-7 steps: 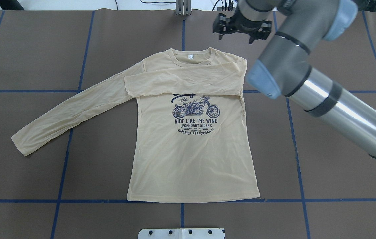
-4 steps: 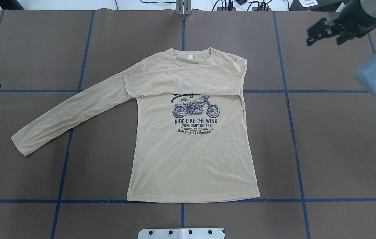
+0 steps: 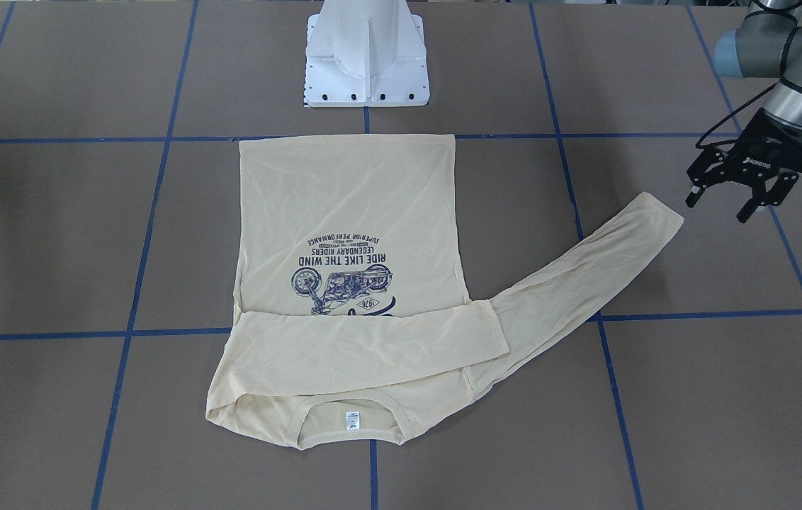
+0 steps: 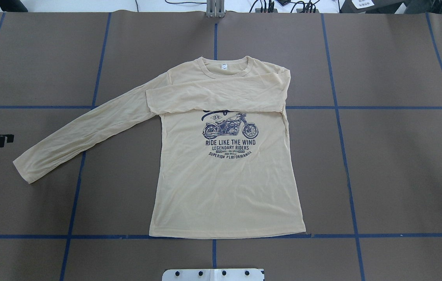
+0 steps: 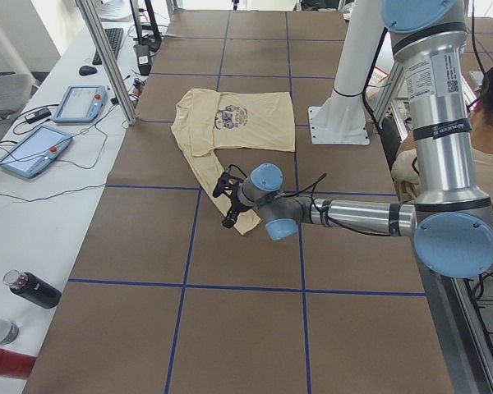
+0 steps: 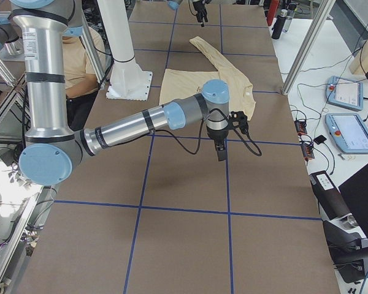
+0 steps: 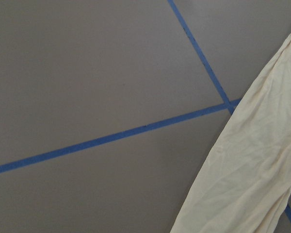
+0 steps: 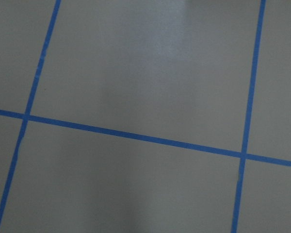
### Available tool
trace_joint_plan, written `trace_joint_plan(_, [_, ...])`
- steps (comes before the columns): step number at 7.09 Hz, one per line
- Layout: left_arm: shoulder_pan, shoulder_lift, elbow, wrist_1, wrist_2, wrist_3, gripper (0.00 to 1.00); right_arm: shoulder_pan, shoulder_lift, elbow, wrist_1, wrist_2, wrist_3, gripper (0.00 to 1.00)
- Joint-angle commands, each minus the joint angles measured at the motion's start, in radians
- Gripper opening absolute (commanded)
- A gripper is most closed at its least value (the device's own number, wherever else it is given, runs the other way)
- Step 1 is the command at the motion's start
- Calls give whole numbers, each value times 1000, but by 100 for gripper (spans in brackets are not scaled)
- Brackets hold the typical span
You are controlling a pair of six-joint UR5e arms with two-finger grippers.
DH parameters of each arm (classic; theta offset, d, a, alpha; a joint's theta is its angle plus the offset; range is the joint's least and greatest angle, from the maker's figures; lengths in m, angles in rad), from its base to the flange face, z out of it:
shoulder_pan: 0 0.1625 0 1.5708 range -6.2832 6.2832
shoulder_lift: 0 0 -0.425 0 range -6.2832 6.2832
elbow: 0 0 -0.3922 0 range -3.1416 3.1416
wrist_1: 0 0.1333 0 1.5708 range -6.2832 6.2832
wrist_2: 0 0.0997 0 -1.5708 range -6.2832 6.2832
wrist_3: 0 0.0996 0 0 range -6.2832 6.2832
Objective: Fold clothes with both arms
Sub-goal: 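Release the sleeve and withdraw the right gripper while the left gripper reaches the other cuff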
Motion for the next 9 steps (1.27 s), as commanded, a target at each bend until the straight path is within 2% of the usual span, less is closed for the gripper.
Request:
trace_joint_plan(1, [53,4,37,-14,50,-38,83,22,-21,2,0,7,-32,100])
trace_joint_plan(4, [81,-3,63,-19,50,-40,78,22,-23,-1,0,3,-32,100])
trace_joint_plan(6, [117,-8,82,-19,63,-40,67,22,-23,-1,0,2,-32,100])
trace_joint_plan(9, [133,-12,105,-22,63,-38,64,22,-23,0,0,0,-32,100])
